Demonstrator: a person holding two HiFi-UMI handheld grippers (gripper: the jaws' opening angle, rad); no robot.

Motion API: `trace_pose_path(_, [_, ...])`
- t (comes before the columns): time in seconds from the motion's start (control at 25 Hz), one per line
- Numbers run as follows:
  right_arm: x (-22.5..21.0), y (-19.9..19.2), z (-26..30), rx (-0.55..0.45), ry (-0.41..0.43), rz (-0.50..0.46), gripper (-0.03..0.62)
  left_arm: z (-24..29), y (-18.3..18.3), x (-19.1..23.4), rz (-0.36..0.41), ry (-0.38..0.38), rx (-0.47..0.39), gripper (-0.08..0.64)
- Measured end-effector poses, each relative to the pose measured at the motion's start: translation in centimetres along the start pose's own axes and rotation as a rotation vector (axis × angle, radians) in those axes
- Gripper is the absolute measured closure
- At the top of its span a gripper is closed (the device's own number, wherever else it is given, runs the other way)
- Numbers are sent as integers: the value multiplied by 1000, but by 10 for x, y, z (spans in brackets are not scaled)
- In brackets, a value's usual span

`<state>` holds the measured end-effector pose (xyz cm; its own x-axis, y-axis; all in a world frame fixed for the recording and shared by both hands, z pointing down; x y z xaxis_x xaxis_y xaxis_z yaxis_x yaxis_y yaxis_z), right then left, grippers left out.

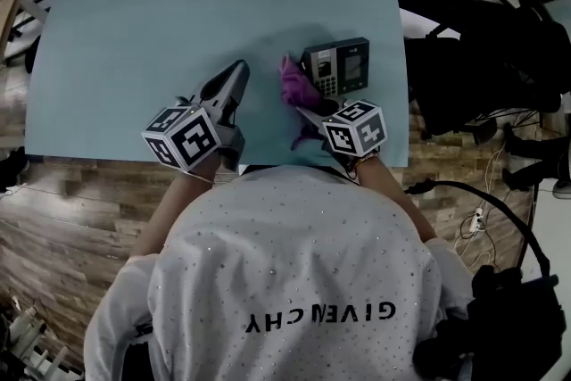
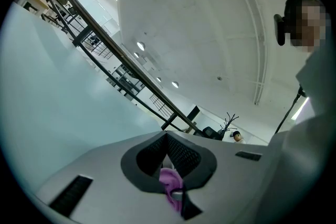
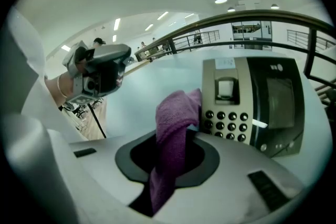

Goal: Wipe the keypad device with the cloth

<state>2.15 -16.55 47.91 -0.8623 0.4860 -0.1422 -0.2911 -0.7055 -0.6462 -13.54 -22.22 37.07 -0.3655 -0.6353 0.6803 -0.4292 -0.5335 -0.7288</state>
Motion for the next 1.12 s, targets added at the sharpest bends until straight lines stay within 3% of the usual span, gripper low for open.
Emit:
trace_pose_path(0.2, [22,80,-28,-244,129,7,532,-11,-1,-2,8,7,19,560])
trace_pose_path(0.44, [23,168,-60,-429,52,-220,531,-35,3,-4,38,76,-14,560])
trace_pose_path(0.56, [9,174,-54,-371,21,-279,529,-48,8,-9,57,124,-43,560])
trace_pose_path(0.76, [-26,159,-25,-210,-17,-283,529,-65,17,-17,66,202,-90,560])
trace_pose_path(0.92, [-39,143,-16,-169,26,-270,529,-69,8,-21,57,272,-129,560])
trace_pose_path(1.12, [-48,135,-18,-179,94,-249,526,-59,-10,-32,35,302,-153,560])
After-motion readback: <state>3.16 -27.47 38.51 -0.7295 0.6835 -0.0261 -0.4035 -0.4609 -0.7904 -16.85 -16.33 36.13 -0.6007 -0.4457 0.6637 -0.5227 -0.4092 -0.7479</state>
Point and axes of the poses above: the fingertips, and each gripper's own axes: z forward along the fingers, x to its left, y out of its top, the point moved 3 cm from there along -z, backward along the fingers, and after that the axes turned 12 degrees about -y, right-handed, at the moved point
